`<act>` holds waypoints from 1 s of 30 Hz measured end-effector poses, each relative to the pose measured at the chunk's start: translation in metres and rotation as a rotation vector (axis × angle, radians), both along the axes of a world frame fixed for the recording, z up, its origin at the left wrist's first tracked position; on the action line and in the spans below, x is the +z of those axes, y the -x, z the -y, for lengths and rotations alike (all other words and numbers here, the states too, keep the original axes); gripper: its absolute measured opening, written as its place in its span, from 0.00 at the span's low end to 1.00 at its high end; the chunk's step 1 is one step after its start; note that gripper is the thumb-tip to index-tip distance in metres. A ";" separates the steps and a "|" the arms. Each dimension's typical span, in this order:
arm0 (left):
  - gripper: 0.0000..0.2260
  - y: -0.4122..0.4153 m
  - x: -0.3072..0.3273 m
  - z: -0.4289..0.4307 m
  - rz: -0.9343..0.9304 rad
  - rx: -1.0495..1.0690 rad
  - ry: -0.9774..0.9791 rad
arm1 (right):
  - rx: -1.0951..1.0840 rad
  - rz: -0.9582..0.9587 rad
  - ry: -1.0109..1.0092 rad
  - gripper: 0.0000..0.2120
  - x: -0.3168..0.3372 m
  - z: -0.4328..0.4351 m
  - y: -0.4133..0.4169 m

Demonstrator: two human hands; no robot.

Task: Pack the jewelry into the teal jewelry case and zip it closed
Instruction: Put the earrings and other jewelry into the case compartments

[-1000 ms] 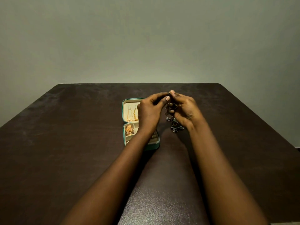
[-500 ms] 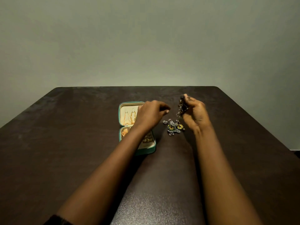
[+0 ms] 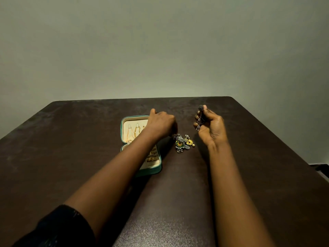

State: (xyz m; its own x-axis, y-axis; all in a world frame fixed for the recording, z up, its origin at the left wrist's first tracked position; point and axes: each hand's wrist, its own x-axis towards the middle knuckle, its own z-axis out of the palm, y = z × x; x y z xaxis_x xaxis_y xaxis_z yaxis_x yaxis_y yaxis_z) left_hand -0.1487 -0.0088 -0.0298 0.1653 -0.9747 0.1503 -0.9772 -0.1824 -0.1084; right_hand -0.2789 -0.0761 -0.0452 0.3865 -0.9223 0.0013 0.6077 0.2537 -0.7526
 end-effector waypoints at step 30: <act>0.06 -0.020 0.024 -0.019 -1.132 0.021 0.235 | 0.019 -0.015 0.005 0.09 0.004 -0.005 0.000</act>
State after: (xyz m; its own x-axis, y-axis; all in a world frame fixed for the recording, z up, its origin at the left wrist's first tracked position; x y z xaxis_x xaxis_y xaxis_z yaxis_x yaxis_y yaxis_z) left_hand -0.1284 0.0098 -0.0058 0.3370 -0.9378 0.0834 -0.4900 -0.0991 0.8661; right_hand -0.2788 -0.0711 -0.0412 0.4037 -0.9149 -0.0001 0.5917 0.2611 -0.7627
